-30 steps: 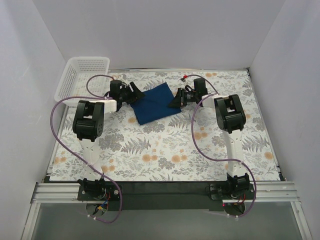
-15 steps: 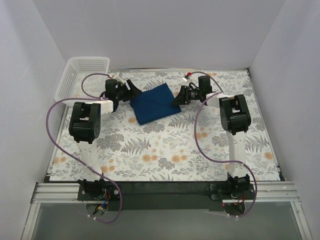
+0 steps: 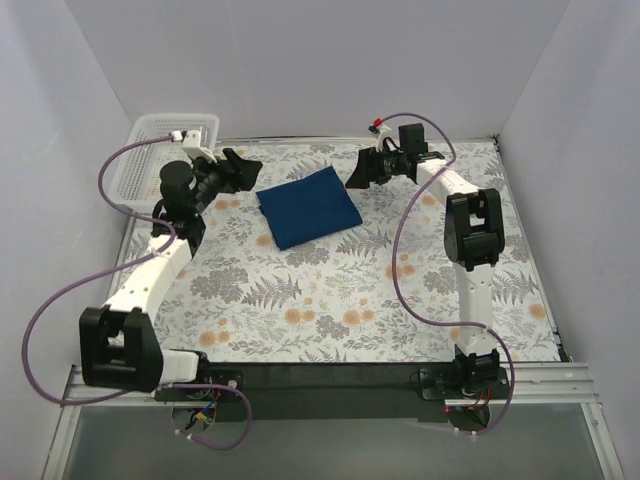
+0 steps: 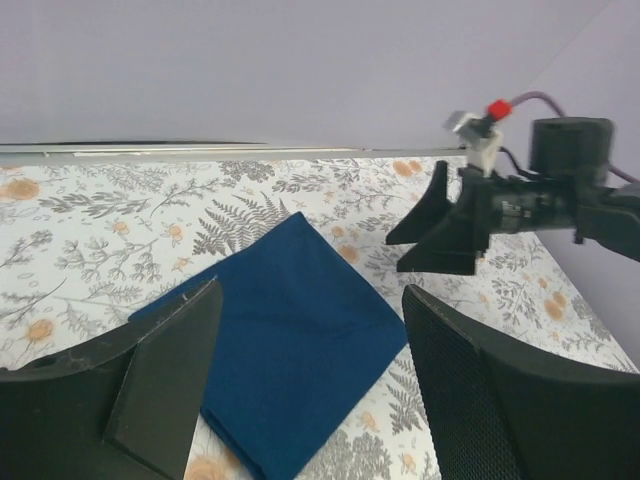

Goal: Fold and stack the t-shirts
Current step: Neatly place the folded tshirt to the corner

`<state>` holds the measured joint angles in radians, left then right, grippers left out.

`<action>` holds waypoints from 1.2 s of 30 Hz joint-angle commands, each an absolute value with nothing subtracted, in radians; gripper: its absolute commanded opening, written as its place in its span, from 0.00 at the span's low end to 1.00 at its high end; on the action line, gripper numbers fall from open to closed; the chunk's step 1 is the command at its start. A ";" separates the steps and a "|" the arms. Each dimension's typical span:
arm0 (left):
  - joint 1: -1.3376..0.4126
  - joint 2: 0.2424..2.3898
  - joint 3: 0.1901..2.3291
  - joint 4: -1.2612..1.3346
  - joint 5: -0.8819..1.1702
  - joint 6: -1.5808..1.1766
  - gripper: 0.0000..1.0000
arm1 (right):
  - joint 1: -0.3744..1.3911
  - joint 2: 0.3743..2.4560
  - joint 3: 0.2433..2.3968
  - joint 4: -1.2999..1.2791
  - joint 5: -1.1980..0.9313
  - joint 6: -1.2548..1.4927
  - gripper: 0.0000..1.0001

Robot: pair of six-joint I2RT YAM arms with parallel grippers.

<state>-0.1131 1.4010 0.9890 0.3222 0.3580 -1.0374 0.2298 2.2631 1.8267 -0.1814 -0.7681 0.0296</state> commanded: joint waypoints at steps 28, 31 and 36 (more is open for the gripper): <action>-0.107 0.606 0.589 -0.175 0.334 -1.014 0.68 | 0.278 2.419 1.898 -0.422 -0.601 0.034 0.17; -0.107 0.600 0.580 -0.175 0.344 -1.020 0.68 | 0.243 2.389 1.859 -0.419 -0.615 0.022 0.02; -0.107 0.592 0.568 -0.172 0.365 -1.031 0.68 | 0.143 2.310 1.751 -0.417 -0.597 -0.052 0.01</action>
<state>-0.1131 0.6025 0.5781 -0.1593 0.3393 -1.0218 0.2295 2.3737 1.8229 -0.3782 -0.6712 0.0231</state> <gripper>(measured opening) 0.684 0.036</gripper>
